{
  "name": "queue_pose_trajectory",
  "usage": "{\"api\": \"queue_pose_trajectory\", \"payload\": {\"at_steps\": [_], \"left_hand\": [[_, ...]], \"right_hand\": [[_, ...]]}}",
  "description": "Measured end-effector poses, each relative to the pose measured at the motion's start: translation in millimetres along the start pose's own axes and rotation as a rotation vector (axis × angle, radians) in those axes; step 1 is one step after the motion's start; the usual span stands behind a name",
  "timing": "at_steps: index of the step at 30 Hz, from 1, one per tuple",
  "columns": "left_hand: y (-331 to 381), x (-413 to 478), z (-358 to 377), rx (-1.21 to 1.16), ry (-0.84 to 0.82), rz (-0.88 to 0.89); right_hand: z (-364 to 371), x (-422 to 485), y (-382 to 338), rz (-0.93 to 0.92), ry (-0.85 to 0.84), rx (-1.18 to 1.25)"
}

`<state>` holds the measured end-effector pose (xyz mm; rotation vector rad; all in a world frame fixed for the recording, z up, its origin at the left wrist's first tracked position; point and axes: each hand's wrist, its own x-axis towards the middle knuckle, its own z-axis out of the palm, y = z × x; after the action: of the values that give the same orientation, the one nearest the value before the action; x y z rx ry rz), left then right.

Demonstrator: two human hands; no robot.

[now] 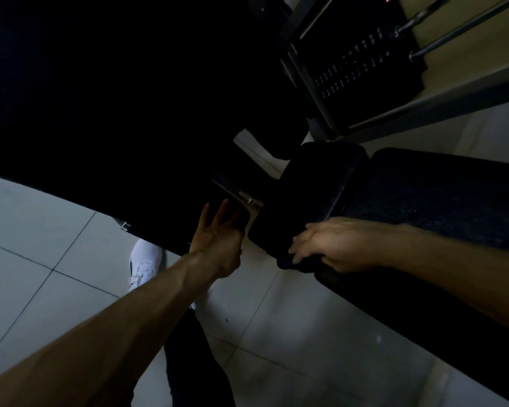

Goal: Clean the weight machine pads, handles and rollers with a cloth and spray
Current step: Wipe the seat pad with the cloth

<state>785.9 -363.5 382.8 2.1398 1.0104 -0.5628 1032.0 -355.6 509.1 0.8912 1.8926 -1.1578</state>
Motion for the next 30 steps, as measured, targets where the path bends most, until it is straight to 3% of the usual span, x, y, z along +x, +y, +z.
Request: {"api": "queue_pose_trajectory", "payload": {"at_steps": [3,5,8,11,14,19,24,26,30], "left_hand": [[8,5,3,-0.225,0.097,0.079],[12,5,5,-0.504,0.162,0.109],[17,4,-1,-0.841,0.12,0.041],[29,6,-14,-0.882,0.059,0.062],[49,14,-30,-0.89,0.039,0.093],[67,31,-30,-0.903,-0.066,0.109],[66,33,-35,-0.905,-0.119,0.12],[65,35,-36,-0.871,-0.117,0.132],[67,35,-41,-0.802,-0.128,0.122]], "right_hand": [[6,16,-1,-0.007,0.092,-0.034],[11,49,-10,0.039,0.159,0.011],[14,67,-16,0.104,0.2,0.059],[20,23,-9,0.048,0.168,0.034],[18,-22,0,0.039,0.243,-0.053],[-38,-46,55,0.422,0.439,-0.224],[-56,-42,83,0.663,0.598,-0.274],[-38,-35,59,0.604,0.618,-0.262],[-9,-38,22,0.297,0.476,-0.189]]}}
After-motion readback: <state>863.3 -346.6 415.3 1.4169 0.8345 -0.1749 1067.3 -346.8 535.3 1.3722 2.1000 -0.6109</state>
